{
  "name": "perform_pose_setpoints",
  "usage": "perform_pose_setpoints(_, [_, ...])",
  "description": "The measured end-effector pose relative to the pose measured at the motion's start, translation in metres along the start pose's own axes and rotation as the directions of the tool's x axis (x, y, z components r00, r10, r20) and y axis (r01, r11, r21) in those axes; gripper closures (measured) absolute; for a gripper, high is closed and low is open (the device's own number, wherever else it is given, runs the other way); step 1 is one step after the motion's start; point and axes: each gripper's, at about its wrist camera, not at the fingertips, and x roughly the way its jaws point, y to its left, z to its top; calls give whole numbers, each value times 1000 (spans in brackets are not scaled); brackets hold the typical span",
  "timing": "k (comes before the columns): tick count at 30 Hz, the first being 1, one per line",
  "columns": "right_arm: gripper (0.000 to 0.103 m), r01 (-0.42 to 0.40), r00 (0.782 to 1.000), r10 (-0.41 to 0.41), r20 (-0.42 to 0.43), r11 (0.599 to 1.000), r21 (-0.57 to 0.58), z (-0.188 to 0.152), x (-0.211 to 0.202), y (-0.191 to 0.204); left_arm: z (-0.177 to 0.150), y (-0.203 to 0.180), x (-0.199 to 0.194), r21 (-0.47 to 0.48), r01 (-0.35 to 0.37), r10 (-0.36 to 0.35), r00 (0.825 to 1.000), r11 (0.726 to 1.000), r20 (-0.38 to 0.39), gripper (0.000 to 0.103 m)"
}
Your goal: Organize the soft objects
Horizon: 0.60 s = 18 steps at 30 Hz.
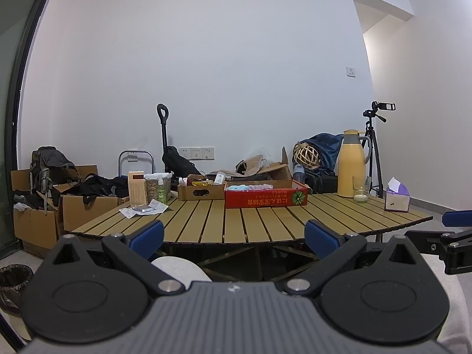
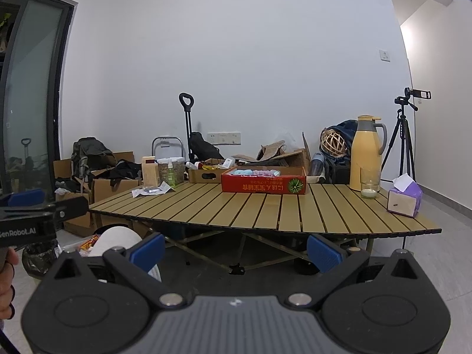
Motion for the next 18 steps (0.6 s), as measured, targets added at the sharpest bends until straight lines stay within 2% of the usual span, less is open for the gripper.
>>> perform_pose_setpoints(18, [0, 0, 1000, 0, 23, 1000, -3, -2, -4, 0, 2, 0, 1, 9, 7, -7, 1000, 1000, 9, 0])
